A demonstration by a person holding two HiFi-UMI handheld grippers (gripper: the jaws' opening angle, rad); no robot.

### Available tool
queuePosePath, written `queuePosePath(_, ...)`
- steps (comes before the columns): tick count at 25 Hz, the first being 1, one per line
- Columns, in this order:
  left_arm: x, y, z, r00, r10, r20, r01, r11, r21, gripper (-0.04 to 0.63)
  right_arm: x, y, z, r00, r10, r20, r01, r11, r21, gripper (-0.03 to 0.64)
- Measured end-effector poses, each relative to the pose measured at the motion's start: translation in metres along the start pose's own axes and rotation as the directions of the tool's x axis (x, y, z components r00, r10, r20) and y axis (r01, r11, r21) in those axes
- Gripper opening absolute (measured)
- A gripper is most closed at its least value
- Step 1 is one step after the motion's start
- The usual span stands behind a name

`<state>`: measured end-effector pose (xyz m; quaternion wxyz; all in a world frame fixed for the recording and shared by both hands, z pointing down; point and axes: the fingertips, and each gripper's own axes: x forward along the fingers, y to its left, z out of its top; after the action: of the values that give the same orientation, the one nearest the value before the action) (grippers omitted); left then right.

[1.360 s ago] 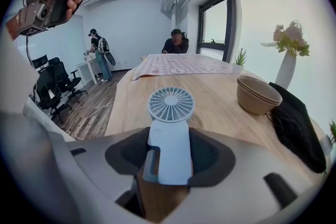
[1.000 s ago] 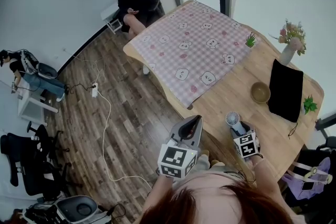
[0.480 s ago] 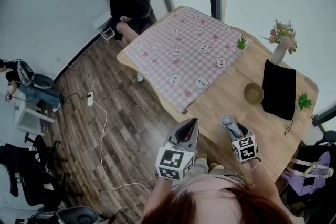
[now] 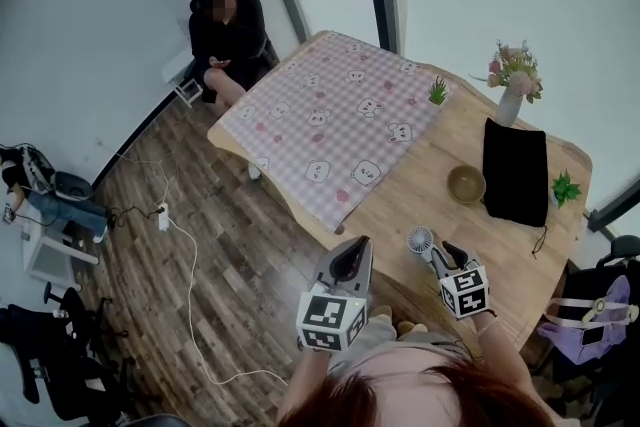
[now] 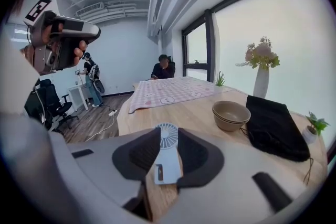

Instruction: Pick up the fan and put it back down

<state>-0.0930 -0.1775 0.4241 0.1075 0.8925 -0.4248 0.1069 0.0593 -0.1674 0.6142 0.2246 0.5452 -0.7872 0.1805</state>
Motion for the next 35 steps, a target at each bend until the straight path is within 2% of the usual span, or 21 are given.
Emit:
queuePosePath(14,0.018,-0.018,0.005,0.999,-0.054,0.004,0.054,0.998,0.016,0.014,-0.038,-0.016,0.034,0.992,-0.055,0.116,0.047,0.997,0.068,0.001)
queuePosePath(24,0.035,-0.026,0.008,0.995,-0.101,0.001,0.101,0.994,0.028,0.014,-0.069,-0.027,0.072,0.973,-0.083,0.214,0.059,0.991,0.118,0.0)
queuePosePath(35,0.049,-0.039,0.01,0.985,-0.17,-0.005,0.17,0.985,0.027,0.014,-0.092,-0.027,0.1,0.957,-0.105,0.272,0.075,0.99,0.118,0.0)
